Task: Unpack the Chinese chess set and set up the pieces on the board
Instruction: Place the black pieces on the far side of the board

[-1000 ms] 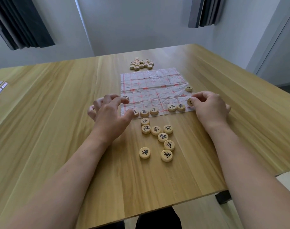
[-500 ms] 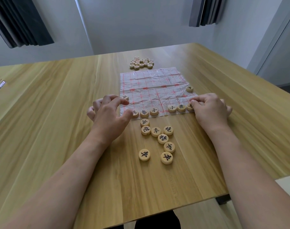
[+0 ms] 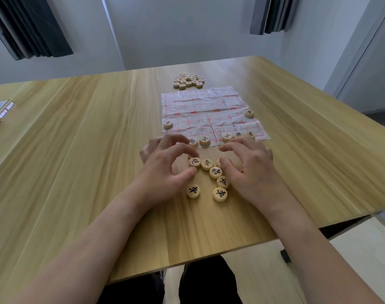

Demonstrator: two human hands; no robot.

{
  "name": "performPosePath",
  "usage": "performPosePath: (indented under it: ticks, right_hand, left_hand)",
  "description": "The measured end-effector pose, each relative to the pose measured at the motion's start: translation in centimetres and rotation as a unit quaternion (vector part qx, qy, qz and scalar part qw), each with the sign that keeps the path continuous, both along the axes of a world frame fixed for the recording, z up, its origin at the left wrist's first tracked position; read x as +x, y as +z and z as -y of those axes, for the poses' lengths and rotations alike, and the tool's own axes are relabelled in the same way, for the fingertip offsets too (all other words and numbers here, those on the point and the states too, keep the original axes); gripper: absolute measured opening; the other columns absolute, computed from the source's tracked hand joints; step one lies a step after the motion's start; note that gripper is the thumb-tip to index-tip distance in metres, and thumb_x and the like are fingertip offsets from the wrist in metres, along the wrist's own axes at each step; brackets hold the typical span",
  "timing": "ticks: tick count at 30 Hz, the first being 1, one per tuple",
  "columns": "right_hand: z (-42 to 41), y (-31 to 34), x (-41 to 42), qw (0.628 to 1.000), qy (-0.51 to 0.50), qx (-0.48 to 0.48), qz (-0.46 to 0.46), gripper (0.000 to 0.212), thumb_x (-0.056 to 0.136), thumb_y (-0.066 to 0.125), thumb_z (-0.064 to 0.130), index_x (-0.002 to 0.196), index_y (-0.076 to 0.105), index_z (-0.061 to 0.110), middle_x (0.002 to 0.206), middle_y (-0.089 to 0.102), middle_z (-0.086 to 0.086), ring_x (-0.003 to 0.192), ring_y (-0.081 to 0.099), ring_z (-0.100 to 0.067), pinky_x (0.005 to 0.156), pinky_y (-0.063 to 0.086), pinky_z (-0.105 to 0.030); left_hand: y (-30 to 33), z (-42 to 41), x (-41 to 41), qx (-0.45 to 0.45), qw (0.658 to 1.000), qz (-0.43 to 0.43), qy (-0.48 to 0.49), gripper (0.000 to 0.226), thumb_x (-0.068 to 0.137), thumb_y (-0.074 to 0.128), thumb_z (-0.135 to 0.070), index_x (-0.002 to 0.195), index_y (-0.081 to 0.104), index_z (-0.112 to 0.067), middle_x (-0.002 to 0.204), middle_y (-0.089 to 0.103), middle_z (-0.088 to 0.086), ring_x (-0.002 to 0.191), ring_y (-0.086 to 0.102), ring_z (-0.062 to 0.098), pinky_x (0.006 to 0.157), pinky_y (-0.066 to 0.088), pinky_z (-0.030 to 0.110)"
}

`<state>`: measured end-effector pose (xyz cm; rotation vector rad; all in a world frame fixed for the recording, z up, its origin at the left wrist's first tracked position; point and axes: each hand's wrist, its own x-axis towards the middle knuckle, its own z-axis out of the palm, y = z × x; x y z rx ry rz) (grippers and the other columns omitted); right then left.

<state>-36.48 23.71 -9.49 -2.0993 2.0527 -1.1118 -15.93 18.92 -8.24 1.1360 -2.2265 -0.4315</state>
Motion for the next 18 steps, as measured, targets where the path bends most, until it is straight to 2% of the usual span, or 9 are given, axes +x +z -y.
performPosePath:
  ticks: [3,7,13,18]
  right_hand:
    - [-0.9,0.2,-0.2,1.000,-0.004,0.001,0.026,0.022,0.088,0.057,0.034,0.108,0.065,0.029,0.117,0.056,0.013,0.117,0.047,-0.011,0.094,0.025,-0.028]
    - [-0.9,0.7,-0.4,0.995,-0.019,0.025,0.098,0.017,0.090,0.060,0.026,0.105,0.065,0.029,0.116,0.056,0.013,0.112,0.047,-0.011,0.099,0.029,-0.030]
    - [-0.8,0.6,-0.3,0.995,-0.017,0.055,0.079,0.015,0.089,0.060,0.027,0.103,0.066,0.030,0.114,0.055,0.015,0.111,0.048,-0.011,0.092,0.024,-0.027]
    - [-0.6,0.9,-0.3,0.994,-0.020,0.072,0.082,0.017,0.089,0.059,0.026,0.104,0.066,0.031,0.119,0.055,0.013,0.113,0.048,-0.012,0.096,0.024,-0.030]
  left_hand:
    - [0.1,-1.3,0.6,0.014,0.999,0.010,-0.043,0.033,0.071,0.050,-0.054,0.096,0.065,-0.040,0.125,0.046,-0.025,0.129,0.025,0.002,0.111,0.014,0.044]
    - [0.3,-2.0,1.3,0.034,0.995,0.048,-0.077,0.035,0.069,0.052,-0.060,0.098,0.062,-0.043,0.131,0.040,-0.028,0.136,0.016,0.000,0.115,0.004,0.045]
    - [0.8,-2.0,2.2,0.104,0.988,0.067,-0.092,0.032,0.069,0.064,-0.048,0.101,0.061,-0.047,0.135,0.034,-0.030,0.141,0.008,-0.001,0.118,-0.003,0.047]
    - [0.9,-1.9,2.2,0.122,0.983,0.083,-0.106,0.024,0.070,0.067,-0.042,0.094,0.065,-0.043,0.133,0.037,-0.031,0.141,0.009,-0.002,0.119,-0.004,0.046]
